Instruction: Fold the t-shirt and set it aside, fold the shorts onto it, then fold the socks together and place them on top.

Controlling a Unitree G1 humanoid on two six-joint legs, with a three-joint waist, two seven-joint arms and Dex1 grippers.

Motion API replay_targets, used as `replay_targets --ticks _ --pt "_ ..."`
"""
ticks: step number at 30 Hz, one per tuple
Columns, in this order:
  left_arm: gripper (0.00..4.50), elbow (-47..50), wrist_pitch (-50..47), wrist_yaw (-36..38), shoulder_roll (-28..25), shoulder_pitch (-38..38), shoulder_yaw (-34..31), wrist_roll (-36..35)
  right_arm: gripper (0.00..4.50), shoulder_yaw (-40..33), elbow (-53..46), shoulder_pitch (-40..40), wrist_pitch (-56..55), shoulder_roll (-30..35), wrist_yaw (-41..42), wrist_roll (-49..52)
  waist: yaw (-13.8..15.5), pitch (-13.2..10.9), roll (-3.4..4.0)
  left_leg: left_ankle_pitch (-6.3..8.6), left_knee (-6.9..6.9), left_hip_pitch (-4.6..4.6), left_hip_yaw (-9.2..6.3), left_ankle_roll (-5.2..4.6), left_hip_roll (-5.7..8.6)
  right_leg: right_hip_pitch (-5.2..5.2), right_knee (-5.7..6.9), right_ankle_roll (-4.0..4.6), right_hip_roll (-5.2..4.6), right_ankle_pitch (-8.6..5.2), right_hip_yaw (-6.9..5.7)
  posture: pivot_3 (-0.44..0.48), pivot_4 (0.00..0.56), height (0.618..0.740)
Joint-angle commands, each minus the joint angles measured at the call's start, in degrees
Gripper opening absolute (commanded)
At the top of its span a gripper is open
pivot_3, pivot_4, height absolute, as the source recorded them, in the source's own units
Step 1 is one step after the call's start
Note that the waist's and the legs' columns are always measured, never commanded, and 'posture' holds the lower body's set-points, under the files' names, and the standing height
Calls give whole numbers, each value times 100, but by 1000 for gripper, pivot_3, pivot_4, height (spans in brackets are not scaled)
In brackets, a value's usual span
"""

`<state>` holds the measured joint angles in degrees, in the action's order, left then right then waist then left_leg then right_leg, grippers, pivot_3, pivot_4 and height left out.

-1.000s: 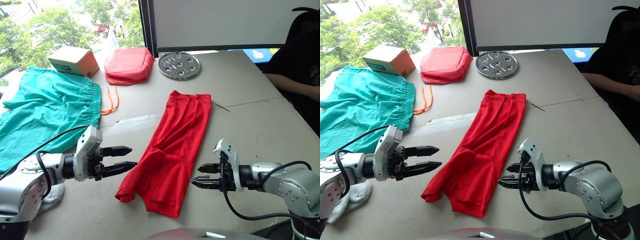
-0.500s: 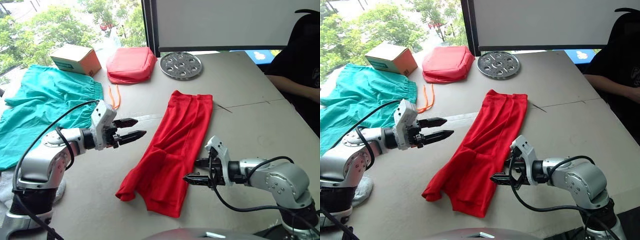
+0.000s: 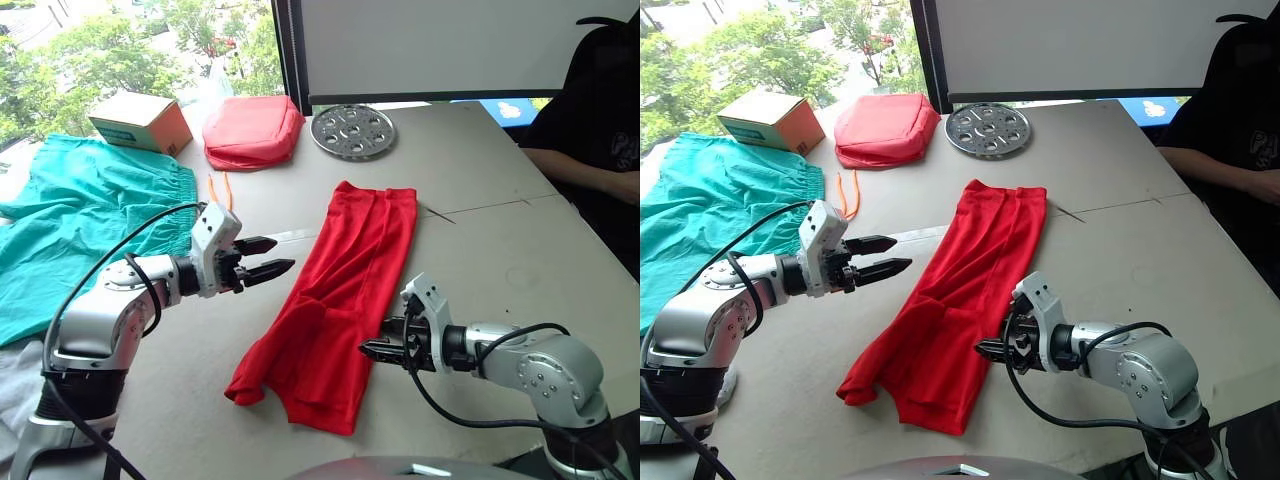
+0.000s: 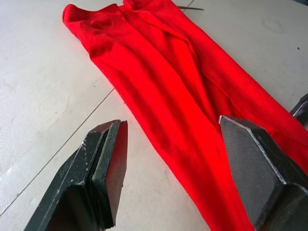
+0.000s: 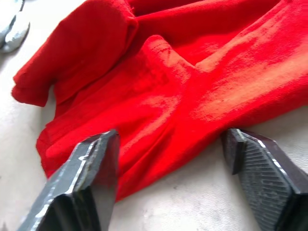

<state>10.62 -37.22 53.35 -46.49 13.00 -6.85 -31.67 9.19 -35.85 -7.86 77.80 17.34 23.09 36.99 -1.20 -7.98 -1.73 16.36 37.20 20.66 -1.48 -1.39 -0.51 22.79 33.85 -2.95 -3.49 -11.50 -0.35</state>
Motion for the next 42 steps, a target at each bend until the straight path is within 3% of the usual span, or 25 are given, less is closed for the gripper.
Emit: replay_targets --ticks 1,5,10,18,34,42 --pt "3303 170 9 -40 -81 -53 -271 -39 1915 420 170 28 -45 -53 -198 -158 -2 0 0 0 0 0 0 0 -1 0 0 0 0 0 0 0 150 740" --pt "3303 220 -5 -125 -69 -131 -344 -14 33 526 53 -14 -60 -118 -321 -228 -14 0 0 0 -1 0 0 0 -3 1 0 0 2 0 0 0 150 740" --pt "3303 269 -33 -241 -30 -135 -345 -31 33 713 -29 -27 -228 65 -320 -365 15 -1 1 0 -6 6 -2 1 -1 5 -2 16 -1 6 -1 0 150 740" --pt "3303 233 -37 -274 -32 -147 -346 -27 33 749 -149 -130 -827 1584 253 -665 102 -3 4 1 -1 15 -6 1 22 1 -9 6 -24 -1 -4 0 150 740" --pt "3303 510 -58 -423 -38 -636 -565 -48 33 1444 1841 -1158 -2859 3781 2323 -1817 212 -6 -2 1 13 18 -2 -1 28 -3 -11 -4 -38 -6 -7 0 150 740" --pt "3303 654 -279 -563 64 -698 -593 -207 33 1480 1608 -747 -3260 4465 3194 -1988 331 -6 -5 4 18 23 -11 -6 41 -11 -15 5 -57 -1 -17 0 150 740"
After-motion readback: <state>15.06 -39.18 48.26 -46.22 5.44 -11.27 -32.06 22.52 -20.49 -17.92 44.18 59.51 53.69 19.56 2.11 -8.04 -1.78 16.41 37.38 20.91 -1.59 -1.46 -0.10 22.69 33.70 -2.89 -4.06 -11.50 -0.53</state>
